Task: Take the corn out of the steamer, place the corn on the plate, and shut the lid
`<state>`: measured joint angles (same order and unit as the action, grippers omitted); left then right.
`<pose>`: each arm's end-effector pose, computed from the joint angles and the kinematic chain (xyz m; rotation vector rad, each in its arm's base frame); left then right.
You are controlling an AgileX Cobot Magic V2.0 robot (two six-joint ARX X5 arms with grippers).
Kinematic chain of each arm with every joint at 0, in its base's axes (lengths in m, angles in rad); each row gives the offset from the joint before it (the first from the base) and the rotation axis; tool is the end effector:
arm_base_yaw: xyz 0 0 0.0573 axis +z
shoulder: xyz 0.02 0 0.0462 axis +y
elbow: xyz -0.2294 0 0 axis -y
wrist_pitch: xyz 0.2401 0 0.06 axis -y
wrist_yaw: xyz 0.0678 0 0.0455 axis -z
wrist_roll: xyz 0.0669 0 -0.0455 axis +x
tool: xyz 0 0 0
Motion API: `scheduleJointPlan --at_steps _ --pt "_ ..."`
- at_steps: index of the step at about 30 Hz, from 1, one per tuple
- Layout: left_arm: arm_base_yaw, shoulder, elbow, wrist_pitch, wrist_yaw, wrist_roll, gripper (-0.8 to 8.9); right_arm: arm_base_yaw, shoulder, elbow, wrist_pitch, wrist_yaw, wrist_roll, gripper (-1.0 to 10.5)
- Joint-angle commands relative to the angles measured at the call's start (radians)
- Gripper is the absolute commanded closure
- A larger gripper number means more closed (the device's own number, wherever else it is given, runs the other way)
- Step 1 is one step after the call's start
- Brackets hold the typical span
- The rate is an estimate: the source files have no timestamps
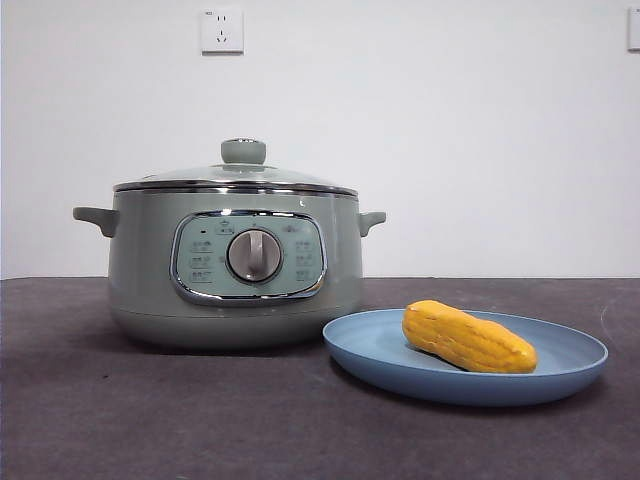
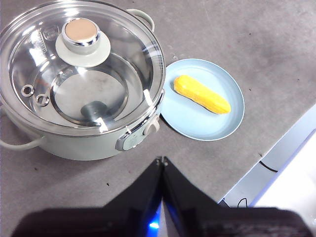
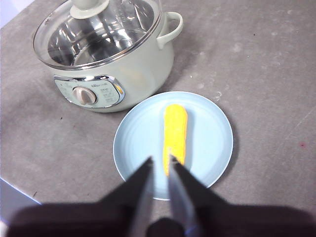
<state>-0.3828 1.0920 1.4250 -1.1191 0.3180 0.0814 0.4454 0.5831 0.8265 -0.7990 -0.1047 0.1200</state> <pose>0.1911 -0.0995 0.3494 0.0999 0.7740 -0.6961 0.1425 0.0758 0.2751 0.0186 0.5853 0.5013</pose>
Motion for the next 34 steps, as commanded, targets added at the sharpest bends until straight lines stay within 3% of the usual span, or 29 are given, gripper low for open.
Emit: scheduleJointPlan --at_steps 1,22,28,34 --pt "-0.003 -0.002 -0.008 0.003 0.002 -0.003 8.17 0.002 -0.001 -0.008 0.005 0.002 0.017 9.5" --pt "-0.002 -0.002 -0.008 0.002 -0.006 0.0 8.16 0.002 -0.001 -0.008 0.005 0.003 0.014 9.5" --pt "0.024 -0.002 -0.008 0.025 -0.135 -0.079 8.17 0.002 -0.001 -0.008 0.005 0.002 0.014 9.5" --pt "0.109 -0.058 -0.008 0.156 -0.236 -0.051 8.17 0.002 -0.001 -0.008 0.005 0.002 0.014 9.5"
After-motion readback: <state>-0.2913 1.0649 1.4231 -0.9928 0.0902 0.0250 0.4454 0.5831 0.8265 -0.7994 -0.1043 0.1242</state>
